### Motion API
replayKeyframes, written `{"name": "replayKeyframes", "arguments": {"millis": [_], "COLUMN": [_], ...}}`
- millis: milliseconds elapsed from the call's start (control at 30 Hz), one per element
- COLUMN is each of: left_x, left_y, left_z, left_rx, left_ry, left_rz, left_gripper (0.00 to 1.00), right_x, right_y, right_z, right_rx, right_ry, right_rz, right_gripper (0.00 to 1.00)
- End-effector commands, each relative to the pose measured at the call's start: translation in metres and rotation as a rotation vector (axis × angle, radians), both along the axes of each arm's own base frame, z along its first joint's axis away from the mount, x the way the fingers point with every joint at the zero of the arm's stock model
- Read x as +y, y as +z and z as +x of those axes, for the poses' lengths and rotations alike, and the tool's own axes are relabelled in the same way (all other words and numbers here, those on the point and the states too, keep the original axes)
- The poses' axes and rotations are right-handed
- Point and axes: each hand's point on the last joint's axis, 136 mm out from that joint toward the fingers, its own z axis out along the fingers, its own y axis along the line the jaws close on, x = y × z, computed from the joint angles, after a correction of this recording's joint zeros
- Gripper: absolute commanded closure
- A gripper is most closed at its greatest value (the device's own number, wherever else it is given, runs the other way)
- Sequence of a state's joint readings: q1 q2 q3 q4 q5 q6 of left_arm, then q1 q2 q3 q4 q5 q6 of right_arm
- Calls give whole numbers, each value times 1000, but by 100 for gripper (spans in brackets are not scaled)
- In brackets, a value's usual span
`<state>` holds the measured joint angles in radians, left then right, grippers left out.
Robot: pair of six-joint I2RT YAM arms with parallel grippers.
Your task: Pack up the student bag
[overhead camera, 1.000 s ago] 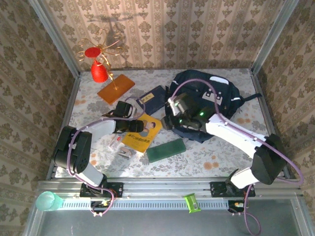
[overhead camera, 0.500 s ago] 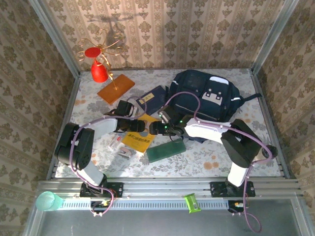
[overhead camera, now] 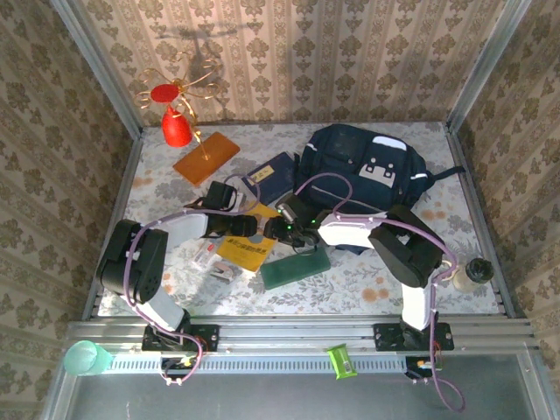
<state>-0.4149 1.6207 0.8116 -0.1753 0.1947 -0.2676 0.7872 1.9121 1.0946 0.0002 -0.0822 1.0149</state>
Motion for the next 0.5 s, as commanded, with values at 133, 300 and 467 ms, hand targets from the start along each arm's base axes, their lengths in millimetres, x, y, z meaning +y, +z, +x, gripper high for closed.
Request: {"name": "replayKeyframes", "arguments": {"millis": [133,300,467], "left_x": [-5,-6,-7], "left_y": [-7,-8,-7], "left_z": [-11,-12,-9], "left_rx": [41,44,37], "left_ry": [-29,-29,-28], "left_rz": [-48,-52,-50], "left_gripper": [30,30,30], "right_x": [16,18,25], "right_y": [6,23,35], "right_z": [12,21,26], "right_rx": [-15,-63,-76], "right_ry": [-84,-107,-130], "right_rz": [106,128,195], "right_gripper": [66,79,87]}}
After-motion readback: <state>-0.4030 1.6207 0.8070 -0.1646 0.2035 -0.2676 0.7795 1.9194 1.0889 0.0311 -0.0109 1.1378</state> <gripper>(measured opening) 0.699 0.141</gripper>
